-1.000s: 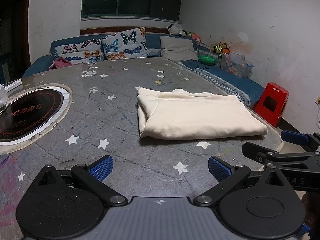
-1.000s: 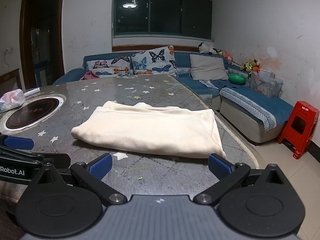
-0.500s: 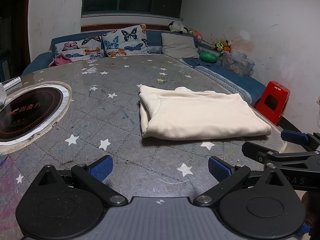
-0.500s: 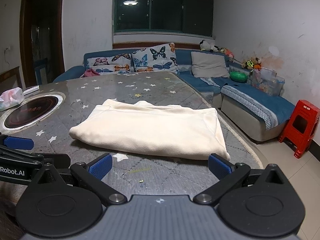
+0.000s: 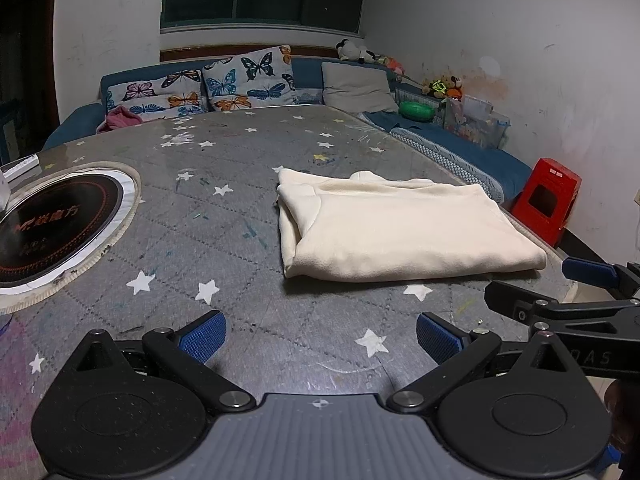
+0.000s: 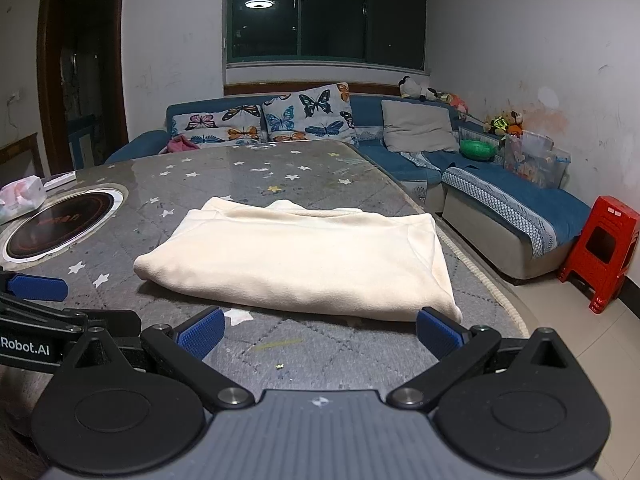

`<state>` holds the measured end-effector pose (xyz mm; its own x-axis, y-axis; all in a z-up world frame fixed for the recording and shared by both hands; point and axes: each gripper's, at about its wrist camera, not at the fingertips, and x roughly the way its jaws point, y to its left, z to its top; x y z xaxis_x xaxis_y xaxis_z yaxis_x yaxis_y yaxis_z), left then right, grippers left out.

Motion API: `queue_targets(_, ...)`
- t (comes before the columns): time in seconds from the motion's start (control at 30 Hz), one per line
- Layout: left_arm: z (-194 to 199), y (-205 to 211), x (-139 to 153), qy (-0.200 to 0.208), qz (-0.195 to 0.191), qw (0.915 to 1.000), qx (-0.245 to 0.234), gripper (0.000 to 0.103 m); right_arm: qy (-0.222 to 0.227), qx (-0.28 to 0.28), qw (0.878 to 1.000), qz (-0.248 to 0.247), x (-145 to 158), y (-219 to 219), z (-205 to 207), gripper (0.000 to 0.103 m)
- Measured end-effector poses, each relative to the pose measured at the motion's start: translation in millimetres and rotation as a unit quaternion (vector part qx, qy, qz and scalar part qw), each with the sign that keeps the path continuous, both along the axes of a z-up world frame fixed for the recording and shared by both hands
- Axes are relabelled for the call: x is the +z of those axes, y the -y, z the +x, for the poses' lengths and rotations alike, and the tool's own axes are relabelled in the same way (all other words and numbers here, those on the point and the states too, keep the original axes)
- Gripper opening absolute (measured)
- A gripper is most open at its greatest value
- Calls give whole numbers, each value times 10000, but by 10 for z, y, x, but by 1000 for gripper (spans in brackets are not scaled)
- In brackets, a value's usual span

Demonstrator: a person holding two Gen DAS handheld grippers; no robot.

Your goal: Fold clothes

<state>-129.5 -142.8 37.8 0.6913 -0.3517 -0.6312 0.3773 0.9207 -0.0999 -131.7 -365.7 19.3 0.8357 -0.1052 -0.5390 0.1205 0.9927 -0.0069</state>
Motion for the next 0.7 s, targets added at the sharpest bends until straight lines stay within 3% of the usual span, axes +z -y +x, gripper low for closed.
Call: queue_targets(0.7,185,33,-3,-96,88,9999,1,103,-70,-48,9999,107,-29,36,155,103)
